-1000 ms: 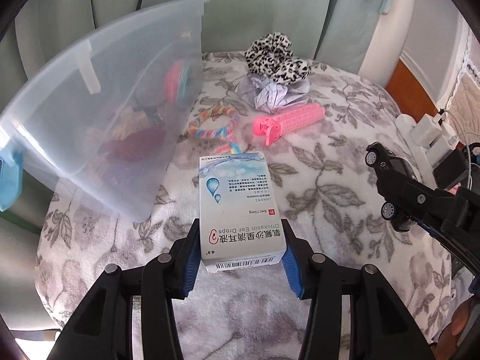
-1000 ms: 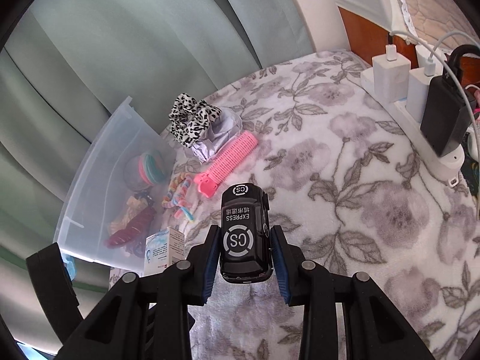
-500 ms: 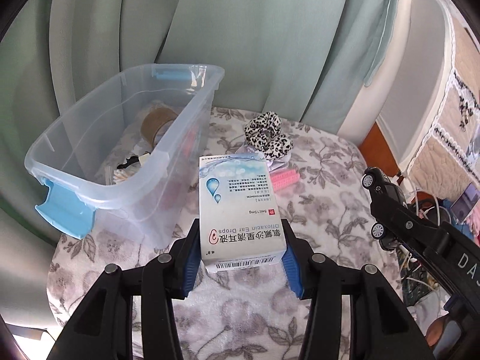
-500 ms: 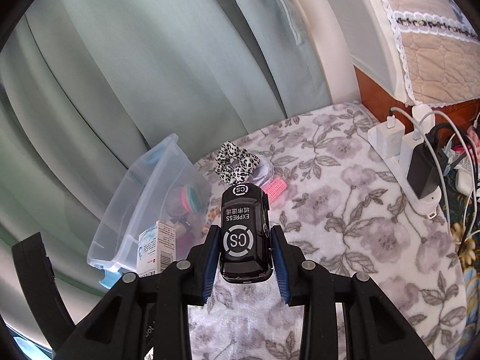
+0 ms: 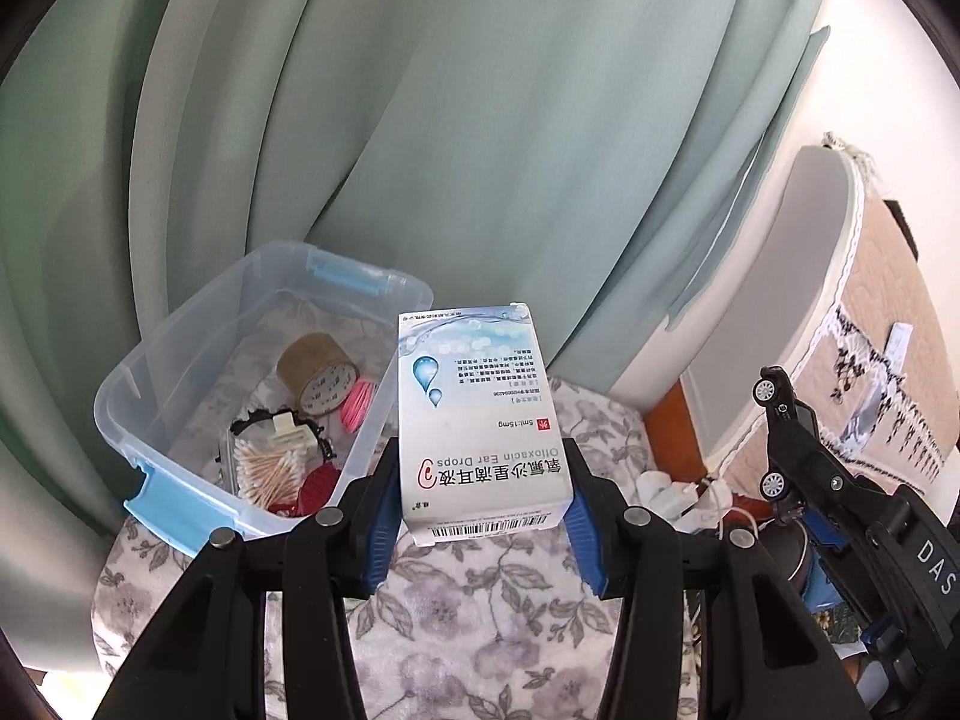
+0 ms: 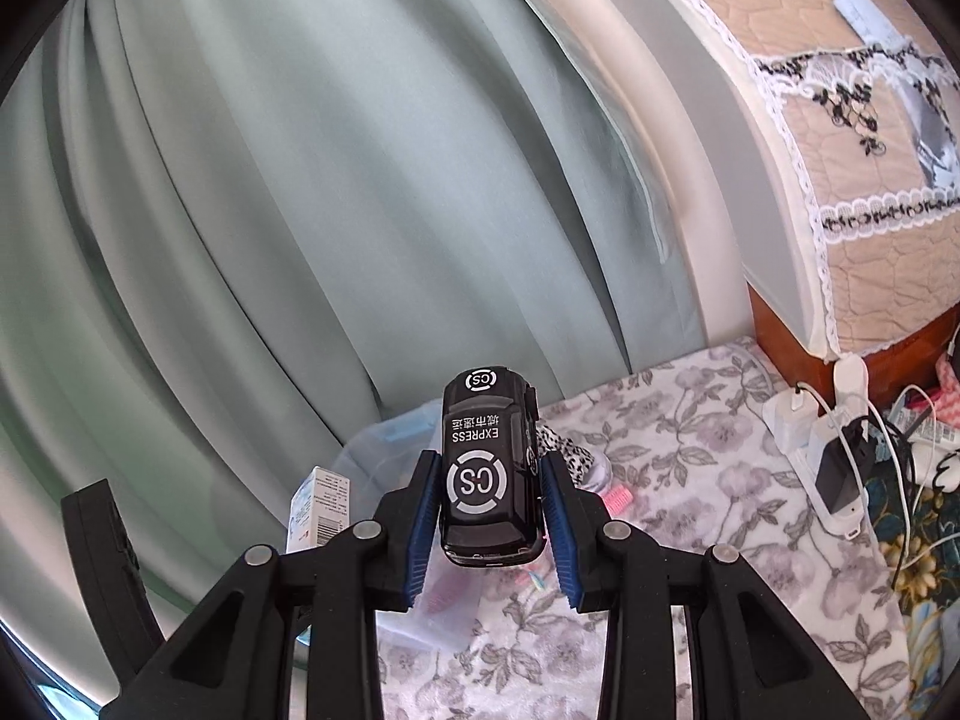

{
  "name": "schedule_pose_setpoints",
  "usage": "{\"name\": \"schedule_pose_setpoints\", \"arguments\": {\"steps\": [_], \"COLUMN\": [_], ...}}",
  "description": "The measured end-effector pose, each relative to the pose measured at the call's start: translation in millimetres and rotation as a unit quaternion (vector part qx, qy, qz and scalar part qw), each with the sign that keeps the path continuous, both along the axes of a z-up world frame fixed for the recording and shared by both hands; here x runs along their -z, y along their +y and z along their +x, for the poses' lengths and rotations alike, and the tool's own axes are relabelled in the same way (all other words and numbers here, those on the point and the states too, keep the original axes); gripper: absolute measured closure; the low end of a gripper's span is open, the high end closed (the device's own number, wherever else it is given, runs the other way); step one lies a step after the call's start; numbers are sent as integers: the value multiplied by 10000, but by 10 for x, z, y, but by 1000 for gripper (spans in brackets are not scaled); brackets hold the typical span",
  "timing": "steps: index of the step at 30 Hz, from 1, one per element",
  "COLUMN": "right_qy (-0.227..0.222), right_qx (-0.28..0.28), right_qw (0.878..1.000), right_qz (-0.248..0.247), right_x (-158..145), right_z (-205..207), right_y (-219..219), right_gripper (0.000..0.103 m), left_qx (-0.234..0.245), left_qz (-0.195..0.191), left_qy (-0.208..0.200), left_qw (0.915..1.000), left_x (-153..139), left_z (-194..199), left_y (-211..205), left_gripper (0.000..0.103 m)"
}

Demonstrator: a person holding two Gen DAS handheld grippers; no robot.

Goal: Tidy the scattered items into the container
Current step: 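Lift ear-drops box and toy car and carry both over the container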

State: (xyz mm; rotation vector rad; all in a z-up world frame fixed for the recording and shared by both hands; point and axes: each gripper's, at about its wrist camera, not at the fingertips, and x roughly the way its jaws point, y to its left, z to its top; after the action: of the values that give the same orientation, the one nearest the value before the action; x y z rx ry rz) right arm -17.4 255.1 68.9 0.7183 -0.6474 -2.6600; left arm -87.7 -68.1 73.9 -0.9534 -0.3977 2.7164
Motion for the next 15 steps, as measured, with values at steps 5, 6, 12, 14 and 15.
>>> {"name": "schedule_pose_setpoints", "arguments": {"steps": [5,6,12,14,15], "right_qy": [399,473,889,972,1003], "right_qx": [29,40,-31,-98,-141], "right_qw": [9991,9987,9954,9945,9942], "right_qz": [-147,-198,-361,-374,-373], "right_x": [-379,-453,-818,-858,-860], "right_z": [-4,-9,1,17,25], "right_y": [-54,-63,-225,-311,-358], "right_gripper": [67,67,67,67,67], "left_qx": [-115,-170,-589,-735,-811], "left_qz": [150,188,362,344,367], "left_qy": [414,492,767,755,737], "left_qw": [9990,9985,9947,9938,9933], "left_x": [-397,-477,-692,-661,-635], "left_z": [9,7,64,93,108], "left_y": [-141,-182,-495,-603,-663], "left_gripper": [53,53,53,53,53]}}
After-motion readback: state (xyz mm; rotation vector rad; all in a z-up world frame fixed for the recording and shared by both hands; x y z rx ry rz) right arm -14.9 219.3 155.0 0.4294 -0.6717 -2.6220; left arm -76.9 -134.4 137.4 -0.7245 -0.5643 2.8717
